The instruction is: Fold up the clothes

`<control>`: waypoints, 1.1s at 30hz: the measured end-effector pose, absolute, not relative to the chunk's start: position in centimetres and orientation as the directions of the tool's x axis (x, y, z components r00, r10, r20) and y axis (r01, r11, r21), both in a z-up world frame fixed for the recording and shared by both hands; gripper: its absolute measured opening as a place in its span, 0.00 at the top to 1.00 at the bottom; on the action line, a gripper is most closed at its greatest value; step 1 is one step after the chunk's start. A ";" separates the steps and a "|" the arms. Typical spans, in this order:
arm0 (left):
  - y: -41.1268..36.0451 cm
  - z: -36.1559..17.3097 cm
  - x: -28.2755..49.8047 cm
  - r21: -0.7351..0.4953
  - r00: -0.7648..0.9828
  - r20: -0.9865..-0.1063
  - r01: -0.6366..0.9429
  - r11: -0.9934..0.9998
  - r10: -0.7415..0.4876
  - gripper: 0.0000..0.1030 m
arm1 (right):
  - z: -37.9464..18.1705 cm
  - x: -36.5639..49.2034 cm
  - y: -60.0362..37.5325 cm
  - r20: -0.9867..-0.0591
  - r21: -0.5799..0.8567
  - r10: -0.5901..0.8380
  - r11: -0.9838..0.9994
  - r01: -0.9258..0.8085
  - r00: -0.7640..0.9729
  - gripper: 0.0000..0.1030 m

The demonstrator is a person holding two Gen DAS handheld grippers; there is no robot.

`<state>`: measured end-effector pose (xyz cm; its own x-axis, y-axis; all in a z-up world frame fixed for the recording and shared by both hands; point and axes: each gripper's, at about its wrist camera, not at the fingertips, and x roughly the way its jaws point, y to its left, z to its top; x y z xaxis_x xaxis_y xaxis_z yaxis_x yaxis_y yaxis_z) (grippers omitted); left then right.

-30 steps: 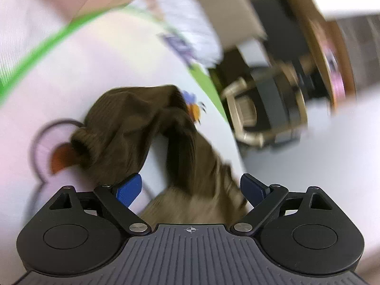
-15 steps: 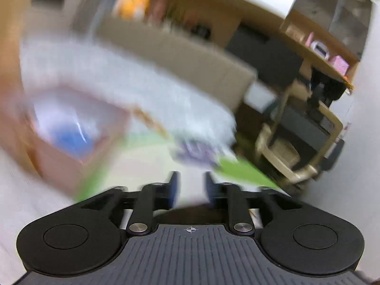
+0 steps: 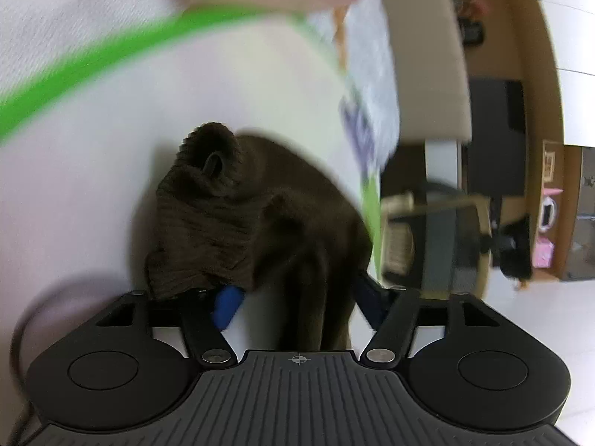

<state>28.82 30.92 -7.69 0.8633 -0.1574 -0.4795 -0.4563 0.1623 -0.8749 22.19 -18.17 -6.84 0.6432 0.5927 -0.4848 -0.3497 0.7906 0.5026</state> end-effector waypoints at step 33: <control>8.2 5.6 30.3 -0.172 0.953 -0.274 0.081 0.982 -0.127 0.90 | -6.4 22.1 -19.5 -0.444 0.534 0.586 0.780 -0.325 0.678 0.00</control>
